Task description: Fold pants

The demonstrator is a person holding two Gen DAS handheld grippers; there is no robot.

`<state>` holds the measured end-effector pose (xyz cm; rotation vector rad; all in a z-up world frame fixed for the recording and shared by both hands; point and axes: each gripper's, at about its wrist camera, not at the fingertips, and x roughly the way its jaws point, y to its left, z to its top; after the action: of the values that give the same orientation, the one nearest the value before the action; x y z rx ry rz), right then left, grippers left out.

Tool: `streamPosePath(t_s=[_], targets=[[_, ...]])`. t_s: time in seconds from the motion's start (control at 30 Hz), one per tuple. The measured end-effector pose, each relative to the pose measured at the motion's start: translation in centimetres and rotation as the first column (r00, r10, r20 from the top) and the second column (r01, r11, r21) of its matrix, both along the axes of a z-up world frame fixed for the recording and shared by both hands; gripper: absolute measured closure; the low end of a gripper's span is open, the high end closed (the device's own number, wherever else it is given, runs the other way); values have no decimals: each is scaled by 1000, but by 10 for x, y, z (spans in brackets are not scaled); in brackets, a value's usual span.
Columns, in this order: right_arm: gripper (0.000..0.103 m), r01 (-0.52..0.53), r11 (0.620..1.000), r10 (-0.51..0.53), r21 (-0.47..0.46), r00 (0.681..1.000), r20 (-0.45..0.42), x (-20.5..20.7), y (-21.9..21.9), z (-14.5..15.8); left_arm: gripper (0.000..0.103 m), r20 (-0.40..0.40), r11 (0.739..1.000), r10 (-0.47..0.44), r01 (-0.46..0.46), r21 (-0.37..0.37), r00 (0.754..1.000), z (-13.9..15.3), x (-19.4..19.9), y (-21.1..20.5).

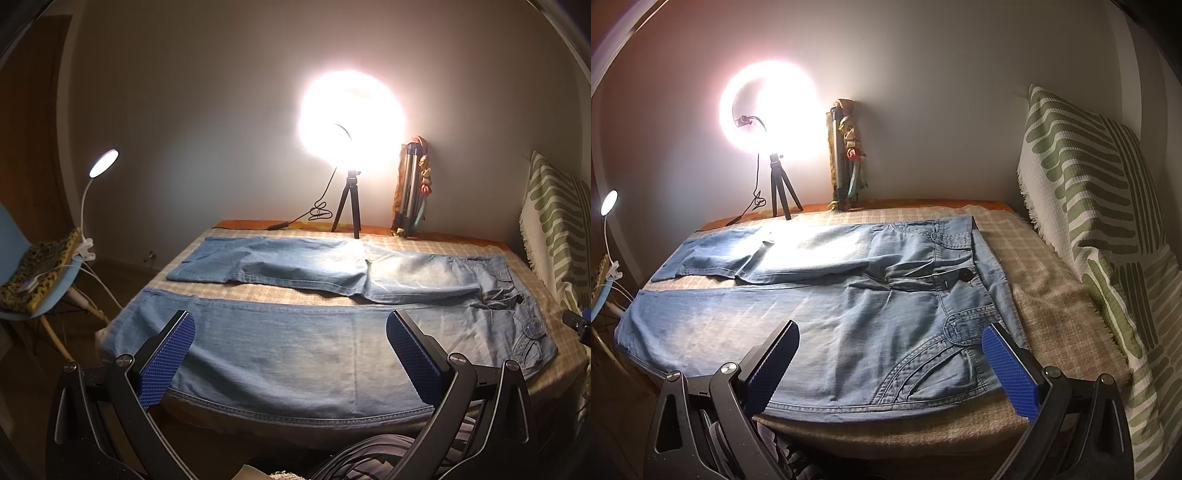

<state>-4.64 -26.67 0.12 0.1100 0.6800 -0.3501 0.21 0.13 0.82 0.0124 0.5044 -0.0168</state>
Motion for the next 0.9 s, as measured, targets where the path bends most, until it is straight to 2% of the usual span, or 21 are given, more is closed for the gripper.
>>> streamPosePath(t_s=[0.9], targets=[[2,0,1000,0,2,1000,-1,0,0,-1,0,-1,1000,-5,5,0,1000,-2,1,0]])
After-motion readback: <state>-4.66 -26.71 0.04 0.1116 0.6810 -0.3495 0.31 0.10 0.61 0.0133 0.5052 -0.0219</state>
